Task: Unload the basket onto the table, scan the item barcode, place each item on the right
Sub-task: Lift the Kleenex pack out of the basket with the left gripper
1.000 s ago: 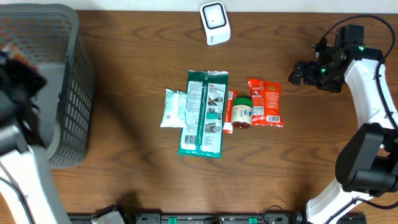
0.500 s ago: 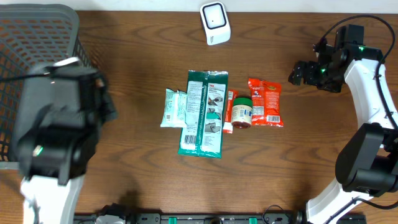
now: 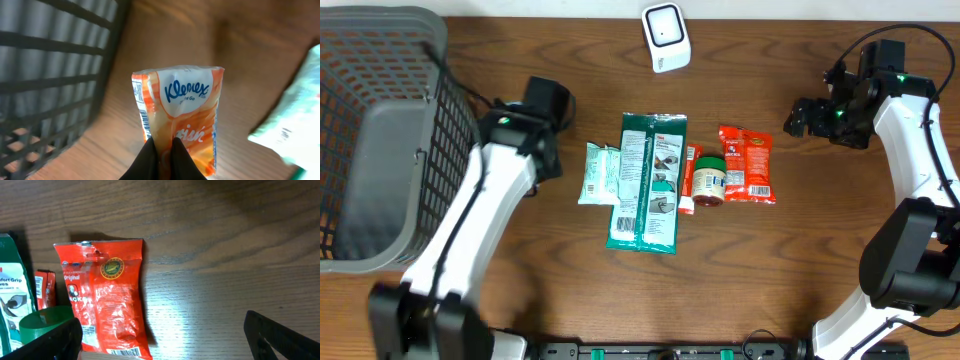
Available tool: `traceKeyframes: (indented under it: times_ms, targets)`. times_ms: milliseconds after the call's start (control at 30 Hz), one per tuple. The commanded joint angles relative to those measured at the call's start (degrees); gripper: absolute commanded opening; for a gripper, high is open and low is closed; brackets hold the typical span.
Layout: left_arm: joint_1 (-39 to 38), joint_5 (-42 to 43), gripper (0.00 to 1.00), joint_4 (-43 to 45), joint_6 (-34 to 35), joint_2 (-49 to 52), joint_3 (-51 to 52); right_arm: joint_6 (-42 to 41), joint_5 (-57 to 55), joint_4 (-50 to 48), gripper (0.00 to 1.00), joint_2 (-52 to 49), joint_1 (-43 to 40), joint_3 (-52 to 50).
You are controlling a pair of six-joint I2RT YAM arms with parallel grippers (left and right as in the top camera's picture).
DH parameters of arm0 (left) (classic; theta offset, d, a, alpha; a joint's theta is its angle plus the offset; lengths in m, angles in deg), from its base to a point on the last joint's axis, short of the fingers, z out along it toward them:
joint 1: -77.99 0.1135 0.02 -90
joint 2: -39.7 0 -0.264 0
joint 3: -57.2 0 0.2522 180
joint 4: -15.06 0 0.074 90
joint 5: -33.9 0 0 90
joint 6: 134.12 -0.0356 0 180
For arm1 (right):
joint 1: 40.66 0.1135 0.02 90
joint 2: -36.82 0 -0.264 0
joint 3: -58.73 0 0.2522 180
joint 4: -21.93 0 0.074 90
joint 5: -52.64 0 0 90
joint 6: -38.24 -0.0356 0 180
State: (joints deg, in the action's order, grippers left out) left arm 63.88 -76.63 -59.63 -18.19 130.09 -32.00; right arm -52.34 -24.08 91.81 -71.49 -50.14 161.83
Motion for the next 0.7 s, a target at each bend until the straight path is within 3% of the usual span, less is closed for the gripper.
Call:
traceKeyframes:
  times_ms: [0, 333, 667]
  targets:
    - [-1.5, -1.5, 0.07, 3.5, -1.0, 4.5, 1.3, 0.3, 0.3, 0.0, 0.99, 0.8, -0.2, 0.0]
    - [-9.3, -19.6, 0.07, 12.6, -5.9, 14.4, 2.2, 0.3, 0.3, 0.0, 0.99, 0.8, -0.2, 0.0]
    - [-11.2, -21.1, 0.07, 16.8, -12.5, 24.5, 2.2, 0.3, 0.3, 0.0, 0.99, 0.8, -0.2, 0.0]
